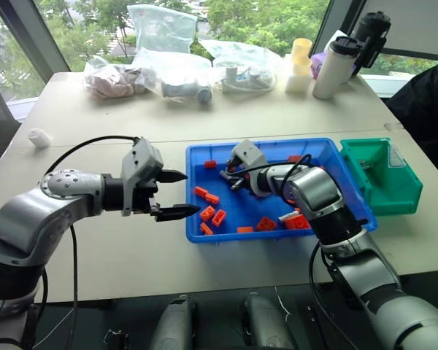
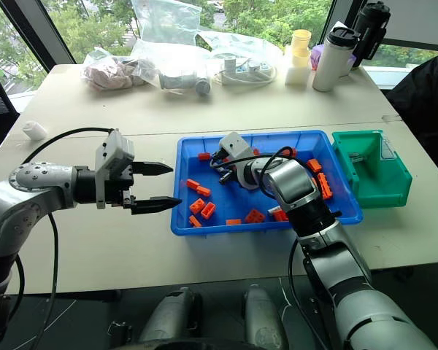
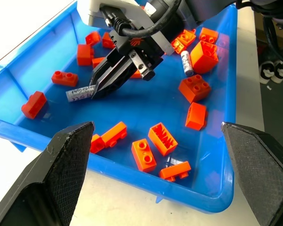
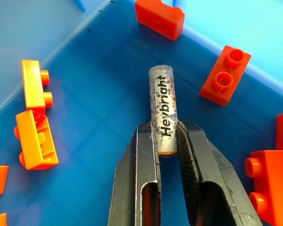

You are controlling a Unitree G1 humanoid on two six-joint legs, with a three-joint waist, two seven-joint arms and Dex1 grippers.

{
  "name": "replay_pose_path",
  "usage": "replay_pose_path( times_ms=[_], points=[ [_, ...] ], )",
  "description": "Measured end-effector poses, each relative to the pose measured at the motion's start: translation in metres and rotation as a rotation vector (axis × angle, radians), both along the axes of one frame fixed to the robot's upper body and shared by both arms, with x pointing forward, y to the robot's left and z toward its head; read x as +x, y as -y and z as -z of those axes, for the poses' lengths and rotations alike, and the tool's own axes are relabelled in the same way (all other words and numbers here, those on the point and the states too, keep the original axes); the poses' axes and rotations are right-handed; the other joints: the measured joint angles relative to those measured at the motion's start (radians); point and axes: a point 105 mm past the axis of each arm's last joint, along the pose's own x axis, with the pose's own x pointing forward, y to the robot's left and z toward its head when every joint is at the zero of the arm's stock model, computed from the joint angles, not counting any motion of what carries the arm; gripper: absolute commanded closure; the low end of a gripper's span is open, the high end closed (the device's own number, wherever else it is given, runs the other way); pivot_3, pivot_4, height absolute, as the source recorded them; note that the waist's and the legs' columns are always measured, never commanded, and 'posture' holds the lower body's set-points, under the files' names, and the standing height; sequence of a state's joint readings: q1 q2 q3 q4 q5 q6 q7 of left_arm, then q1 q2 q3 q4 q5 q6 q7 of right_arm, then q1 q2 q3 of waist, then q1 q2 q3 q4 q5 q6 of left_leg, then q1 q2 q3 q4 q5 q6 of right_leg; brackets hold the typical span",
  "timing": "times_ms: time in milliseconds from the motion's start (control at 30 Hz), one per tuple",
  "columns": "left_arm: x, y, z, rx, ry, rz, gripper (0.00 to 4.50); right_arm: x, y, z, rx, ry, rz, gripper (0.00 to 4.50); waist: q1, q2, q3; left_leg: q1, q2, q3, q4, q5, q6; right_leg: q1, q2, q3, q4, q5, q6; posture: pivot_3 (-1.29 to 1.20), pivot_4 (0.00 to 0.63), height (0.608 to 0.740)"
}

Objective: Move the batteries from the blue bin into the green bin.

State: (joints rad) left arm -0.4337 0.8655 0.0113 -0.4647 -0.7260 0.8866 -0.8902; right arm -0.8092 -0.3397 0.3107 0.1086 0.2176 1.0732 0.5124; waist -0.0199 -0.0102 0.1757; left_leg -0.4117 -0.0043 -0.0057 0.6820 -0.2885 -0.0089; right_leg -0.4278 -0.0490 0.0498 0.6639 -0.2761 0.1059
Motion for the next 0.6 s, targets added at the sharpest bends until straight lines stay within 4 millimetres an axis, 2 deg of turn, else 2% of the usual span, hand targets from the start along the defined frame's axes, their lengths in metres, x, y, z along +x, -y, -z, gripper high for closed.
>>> replay_pose_path(
  times_ms=[167, 300, 400, 500, 600],
  points=[
    [0.0, 0.0, 0.0, 0.0, 0.003, 0.0, 0.0, 0.0, 0.005, -0.013, 0.015, 0.03, 0.017, 4.42, 0.001, 0.0, 0.0, 0.0, 0.0, 0.0, 0.0, 0.0, 0.0, 0.0, 0.0, 0.0, 0.0, 0.0, 0.0, 0.0, 0.15, 0.74],
    [0.0, 0.005, -0.004, -0.03, 0.009, 0.016, 0.0, -0.005, 0.029, -0.053, 0.112, 0.092, 0.079, 4.42, 0.006, 0.0, 0.0, 0.0, -0.001, 0.0, 0.0, 0.0, 0.0, 0.0, -0.001, 0.0, 0.0, 0.0, 0.0, 0.0, 0.15, 0.74],
    [0.003, 0.011, -0.013, -0.072, 0.028, 0.036, 0.0, -0.008, 0.053, -0.085, 0.177, 0.151, 0.155, 4.42, 0.007, 0.0, 0.0, 0.0, -0.001, 0.0, 0.0, 0.0, 0.0, 0.0, -0.001, 0.0, 0.0, 0.0, 0.0, 0.0, 0.15, 0.74],
    [0.007, 0.021, -0.023, -0.12, 0.056, 0.061, 0.0, -0.009, 0.099, -0.108, 0.162, 0.234, 0.301, 4.42, 0.009, 0.0, 0.0, 0.0, -0.001, 0.0, 0.0, 0.0, 0.0, 0.001, -0.002, 0.0, -0.001, 0.0, 0.0, 0.0, 0.15, 0.74],
    [0.01, 0.031, -0.025, -0.152, 0.05, 0.097, 0.0, -0.012, 0.151, -0.118, 0.134, 0.29, 0.475, 4.42, 0.009, 0.0, 0.0, 0.0, -0.001, 0.0, 0.0, 0.0, 0.0, 0.001, -0.001, 0.0, -0.001, 0.0, 0.0, 0.0, 0.15, 0.74]
  ],
)
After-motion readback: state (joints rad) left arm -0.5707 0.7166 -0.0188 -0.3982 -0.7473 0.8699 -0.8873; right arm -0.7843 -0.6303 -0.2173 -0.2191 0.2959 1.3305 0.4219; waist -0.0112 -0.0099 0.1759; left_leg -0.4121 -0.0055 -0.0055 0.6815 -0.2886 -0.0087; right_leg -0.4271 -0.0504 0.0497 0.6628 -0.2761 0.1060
